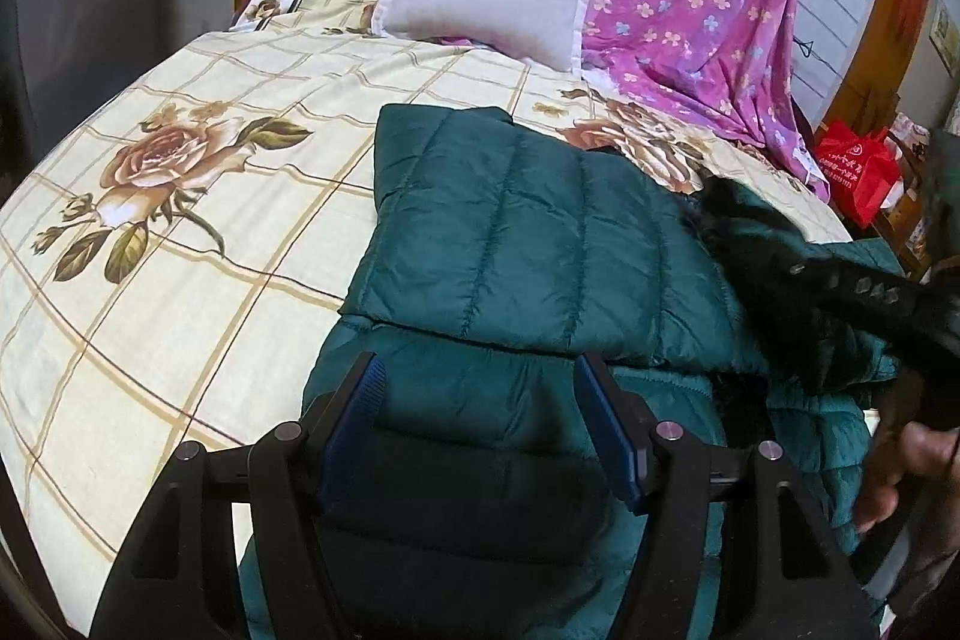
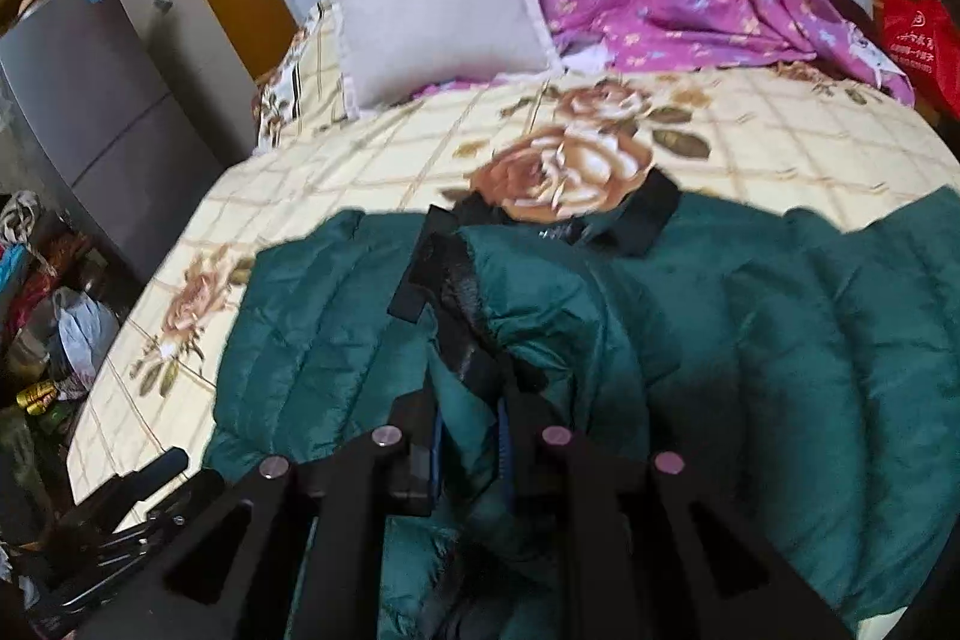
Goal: Fold large clothes
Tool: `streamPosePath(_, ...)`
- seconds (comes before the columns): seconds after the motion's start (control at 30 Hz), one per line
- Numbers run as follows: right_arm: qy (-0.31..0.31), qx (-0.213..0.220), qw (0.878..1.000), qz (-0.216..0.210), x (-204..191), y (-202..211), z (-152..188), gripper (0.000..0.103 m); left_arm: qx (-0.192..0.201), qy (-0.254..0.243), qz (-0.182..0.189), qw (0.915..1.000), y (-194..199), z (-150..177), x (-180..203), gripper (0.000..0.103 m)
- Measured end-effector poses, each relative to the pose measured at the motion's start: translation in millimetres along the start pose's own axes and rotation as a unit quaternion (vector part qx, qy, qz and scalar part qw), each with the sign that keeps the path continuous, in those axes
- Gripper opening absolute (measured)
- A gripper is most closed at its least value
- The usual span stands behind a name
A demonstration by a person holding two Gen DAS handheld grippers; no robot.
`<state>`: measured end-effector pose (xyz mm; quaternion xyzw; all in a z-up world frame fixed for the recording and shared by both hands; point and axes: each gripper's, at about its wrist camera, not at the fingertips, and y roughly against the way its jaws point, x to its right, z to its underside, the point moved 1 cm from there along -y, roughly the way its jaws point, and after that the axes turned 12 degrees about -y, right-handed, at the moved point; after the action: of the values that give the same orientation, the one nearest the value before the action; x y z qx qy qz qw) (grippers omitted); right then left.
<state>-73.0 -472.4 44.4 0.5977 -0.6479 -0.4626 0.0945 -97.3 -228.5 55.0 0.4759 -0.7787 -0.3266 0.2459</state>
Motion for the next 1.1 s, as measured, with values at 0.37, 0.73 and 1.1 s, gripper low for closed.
streamPosePath(0.37,-0.004,-0.014,1.000,-0.009,-10,-7,11,0.070,-0.001,-0.005,-0.002,1.0000,-1,1,3,0.047)
streamPosePath(0.73,-0.030,-0.004,0.999,-0.025,10,54,9,0.070,0.022,0.010,0.043,0.9988,2,4,5,0.047)
streamPosePath(1.1,-0.049,0.039,0.998,0.027,81,138,13,0.074,0.022,0.021,0.155,0.9875,5,-8,31,0.047)
